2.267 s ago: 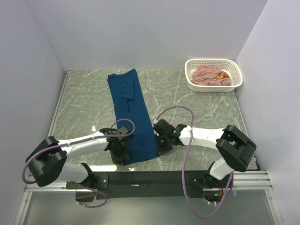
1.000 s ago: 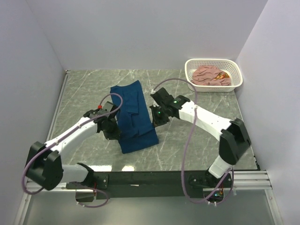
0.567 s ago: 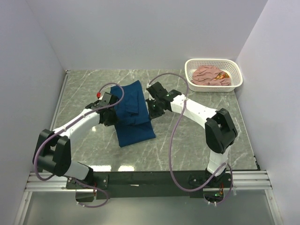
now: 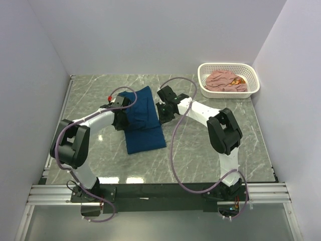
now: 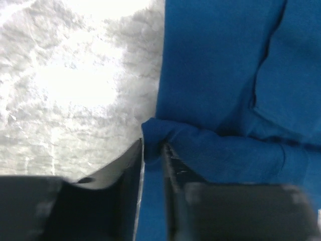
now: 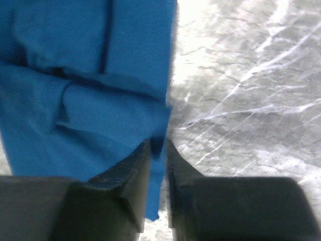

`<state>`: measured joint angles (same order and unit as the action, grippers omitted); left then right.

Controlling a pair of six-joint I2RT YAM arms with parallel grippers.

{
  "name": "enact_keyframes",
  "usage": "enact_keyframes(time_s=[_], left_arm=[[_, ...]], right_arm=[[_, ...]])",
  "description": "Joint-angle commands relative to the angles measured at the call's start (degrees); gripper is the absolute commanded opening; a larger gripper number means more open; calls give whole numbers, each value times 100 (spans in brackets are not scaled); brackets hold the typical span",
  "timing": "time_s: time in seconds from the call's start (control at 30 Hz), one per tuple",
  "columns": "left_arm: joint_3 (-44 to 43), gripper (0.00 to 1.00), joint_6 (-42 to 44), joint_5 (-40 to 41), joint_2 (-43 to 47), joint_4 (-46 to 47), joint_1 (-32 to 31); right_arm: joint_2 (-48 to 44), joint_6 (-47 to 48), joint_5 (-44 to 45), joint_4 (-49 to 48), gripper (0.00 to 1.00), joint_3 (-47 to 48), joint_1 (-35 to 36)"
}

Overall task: Fold and stack the t-shirts
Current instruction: Fold the tshirt

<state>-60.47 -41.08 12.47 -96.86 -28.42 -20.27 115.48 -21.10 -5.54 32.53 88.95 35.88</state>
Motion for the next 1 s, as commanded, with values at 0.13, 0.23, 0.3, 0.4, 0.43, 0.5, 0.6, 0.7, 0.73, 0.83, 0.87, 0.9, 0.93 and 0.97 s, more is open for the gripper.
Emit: enact_keyframes(time_s=[0.13, 0.23, 0.3, 0.4, 0.43, 0.5, 0.6, 0.7, 0.73, 0.83, 0.87, 0.9, 0.93, 0.97], left_arm=[[-360, 54, 56, 273, 334, -101, 41], [-396, 75, -22, 448, 737, -347, -38], [-378, 78, -128, 563, 1124, -523, -204], [-159, 66, -391, 608, 1616, -620, -511], [-45, 61, -453, 434, 1722, -525, -591], [376, 41, -628, 178, 1942, -349, -801], [904, 25, -822, -244, 1943, 108, -1013], [1273, 19, -980, -526, 1767, 486, -1189], [1370, 18, -1016, -578, 1715, 565, -1233], [1625, 15, -1148, -728, 1486, 768, -1321], [1730, 15, -1157, -781, 1399, 820, -1321], [1775, 14, -1174, -851, 1346, 838, -1321], [1845, 14, -1183, -869, 1302, 839, -1321], [1872, 14, -1192, -878, 1214, 821, -1321]], right_arm=[[-640, 54, 256, -703, 45, -228, -72], [-1097, -17, 20, -1115, 46, -588, -37], [-1273, 10, -183, -1397, 40, -808, 16], [-1265, 28, -518, -1592, 30, -1019, 191], [-1239, -34, -596, -1731, 27, -1072, 244], [-1116, -139, -720, -1899, 22, -1221, 341], [-914, -376, -1036, -2364, 19, -1362, 446], [-677, -474, -1116, -2523, 17, -1363, 551], [-606, -491, -1125, -2524, 17, -1336, 569], [-325, -509, -1098, -2594, 17, -1231, 596], [-194, -500, -1098, -2620, 17, -1187, 596], [-123, -491, -1090, -2612, 17, -1152, 596], [-35, -422, -1063, -2568, 17, -1082, 587], [140, -386, -1054, -2516, 17, -925, 587]])
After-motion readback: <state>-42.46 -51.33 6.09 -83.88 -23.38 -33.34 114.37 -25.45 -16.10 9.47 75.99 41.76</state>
